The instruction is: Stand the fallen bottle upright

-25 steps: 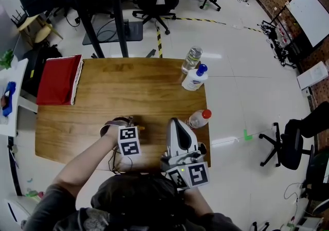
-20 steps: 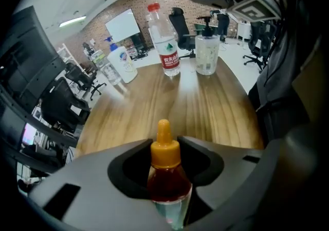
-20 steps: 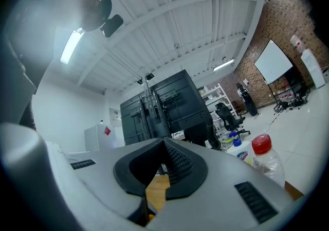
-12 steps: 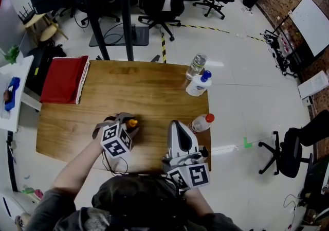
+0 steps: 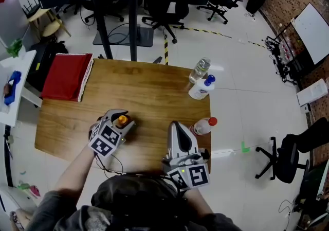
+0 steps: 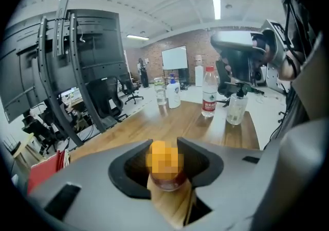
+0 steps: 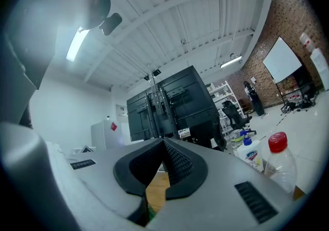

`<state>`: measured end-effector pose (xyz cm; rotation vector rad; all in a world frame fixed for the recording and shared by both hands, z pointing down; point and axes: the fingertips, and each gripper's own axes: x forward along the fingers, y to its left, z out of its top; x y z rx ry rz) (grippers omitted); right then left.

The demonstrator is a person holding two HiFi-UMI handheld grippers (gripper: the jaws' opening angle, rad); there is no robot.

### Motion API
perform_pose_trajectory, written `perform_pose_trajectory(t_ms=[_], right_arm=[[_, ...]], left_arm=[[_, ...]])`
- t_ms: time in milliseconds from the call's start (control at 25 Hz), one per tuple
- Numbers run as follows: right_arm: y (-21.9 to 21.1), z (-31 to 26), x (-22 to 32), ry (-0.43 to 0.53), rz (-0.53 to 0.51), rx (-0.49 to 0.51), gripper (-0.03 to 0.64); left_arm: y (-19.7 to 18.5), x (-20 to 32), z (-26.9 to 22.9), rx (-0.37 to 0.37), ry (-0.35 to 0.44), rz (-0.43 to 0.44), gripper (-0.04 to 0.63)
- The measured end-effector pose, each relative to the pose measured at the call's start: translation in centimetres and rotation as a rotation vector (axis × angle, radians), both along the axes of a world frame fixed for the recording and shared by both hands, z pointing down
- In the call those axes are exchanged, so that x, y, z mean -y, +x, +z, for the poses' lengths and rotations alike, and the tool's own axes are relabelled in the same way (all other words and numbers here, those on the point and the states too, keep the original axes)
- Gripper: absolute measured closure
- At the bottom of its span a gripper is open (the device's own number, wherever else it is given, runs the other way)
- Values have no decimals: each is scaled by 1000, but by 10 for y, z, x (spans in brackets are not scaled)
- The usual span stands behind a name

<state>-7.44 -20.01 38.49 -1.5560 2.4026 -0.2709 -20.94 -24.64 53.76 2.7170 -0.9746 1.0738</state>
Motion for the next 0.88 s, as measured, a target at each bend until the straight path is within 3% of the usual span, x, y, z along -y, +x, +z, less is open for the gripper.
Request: perform_pose_trajectory(t_ms=[80,280,480,880], right_arm=[[0,0,2,-4,2,-6,604],[-9,5,6,-21,7,-6,604],[-22,10,10,-37,-1,-15,604],[-30,20,11,-66,11,-33,604]], left_arm=[[-11,3,-2,-2,24,-41,414],[-36,11,-11,-109,101,-110,414],[-60,24,-8,-139,191,-198,416],[-71,27,4,-209,192,-238,416]])
